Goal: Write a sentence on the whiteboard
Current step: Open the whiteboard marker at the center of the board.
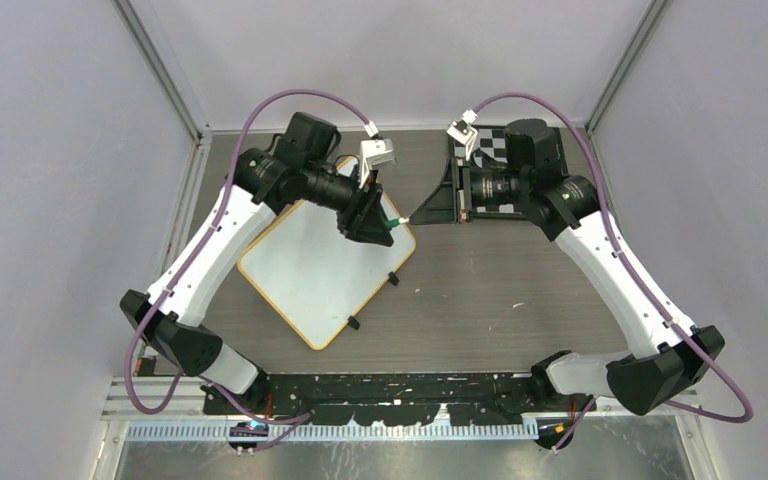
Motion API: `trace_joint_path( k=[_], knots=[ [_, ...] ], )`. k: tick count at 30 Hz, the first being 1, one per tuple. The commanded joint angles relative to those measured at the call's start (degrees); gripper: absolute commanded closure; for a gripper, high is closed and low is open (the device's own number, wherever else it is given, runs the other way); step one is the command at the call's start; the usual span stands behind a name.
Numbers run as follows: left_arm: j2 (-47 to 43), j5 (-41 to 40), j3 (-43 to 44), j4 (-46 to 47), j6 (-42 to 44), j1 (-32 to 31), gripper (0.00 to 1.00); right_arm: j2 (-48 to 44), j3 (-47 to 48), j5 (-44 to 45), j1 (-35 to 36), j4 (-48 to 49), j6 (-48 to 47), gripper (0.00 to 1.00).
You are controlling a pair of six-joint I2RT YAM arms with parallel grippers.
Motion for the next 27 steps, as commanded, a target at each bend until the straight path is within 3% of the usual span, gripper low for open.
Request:
trace_joint_path(
  k=[1,5,8,10,22,27],
  knots=[
    [-2.2,4.5,0.7,2.4,-0.5,0.4,0.58,0.3,0.2,-2.6,0.5,2.3,1.0,1.00],
    [-2.1,5.1,0.4,2.5,-0.5,0.3,0.68,0.6,0.7,-3.2,0.8,1.6,0.7,1.00],
    [-2.2,5.8,-0.1,2.4,-0.3,0.5,0.91,1.1,1.4,-3.9,0.8,0.3,0.0,1.00],
    [-2.6,6.5,-1.1,2.4,-0.4,1.1,1.00,1.6,3.0,-4.8,0.6,-1.3,-1.1,1.00],
    [-9.7,6.5,-12.2,3.3,0.5,5.1,1.00,1.2,9.8,-13.0,-12.3,-1.4,0.3,1.00],
    [-11.8,5.3,-11.8,3.8,-0.9,8.1,1.00,-0.3,9.7,-14.4,-17.1,-1.4,0.0,1.00]
  ],
)
